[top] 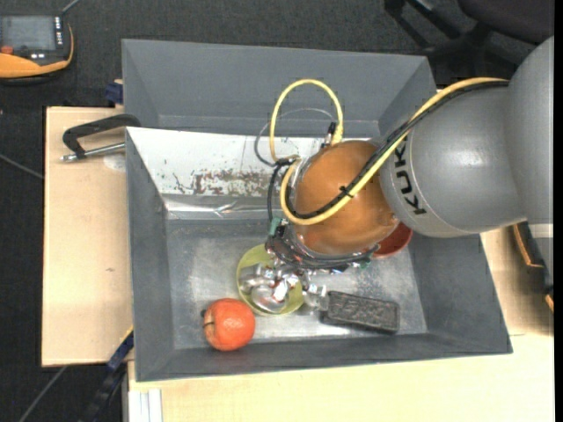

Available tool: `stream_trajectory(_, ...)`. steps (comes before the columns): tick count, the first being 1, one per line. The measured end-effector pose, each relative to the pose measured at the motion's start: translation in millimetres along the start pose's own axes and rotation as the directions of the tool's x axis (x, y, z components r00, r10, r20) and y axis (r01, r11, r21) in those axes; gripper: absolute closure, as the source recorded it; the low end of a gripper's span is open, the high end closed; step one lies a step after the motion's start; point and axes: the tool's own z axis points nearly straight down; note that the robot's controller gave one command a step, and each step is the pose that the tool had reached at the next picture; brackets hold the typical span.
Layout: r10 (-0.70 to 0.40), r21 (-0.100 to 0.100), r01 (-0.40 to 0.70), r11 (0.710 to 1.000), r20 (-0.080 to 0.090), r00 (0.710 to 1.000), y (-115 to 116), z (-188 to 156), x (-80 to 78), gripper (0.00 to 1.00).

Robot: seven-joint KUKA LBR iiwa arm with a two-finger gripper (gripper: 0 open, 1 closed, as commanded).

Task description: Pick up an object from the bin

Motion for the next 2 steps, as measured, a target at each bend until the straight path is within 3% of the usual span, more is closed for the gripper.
stream_trajectory(1,0.002,0.002,-0.002,1.0,0.0,1.0,-1.1,-0.1,0.7,1.0)
stream_trajectory(2,0.002,0.002,-0.002,1.0,0.0,1.0,-1.1,-0.1,0.6,1.0)
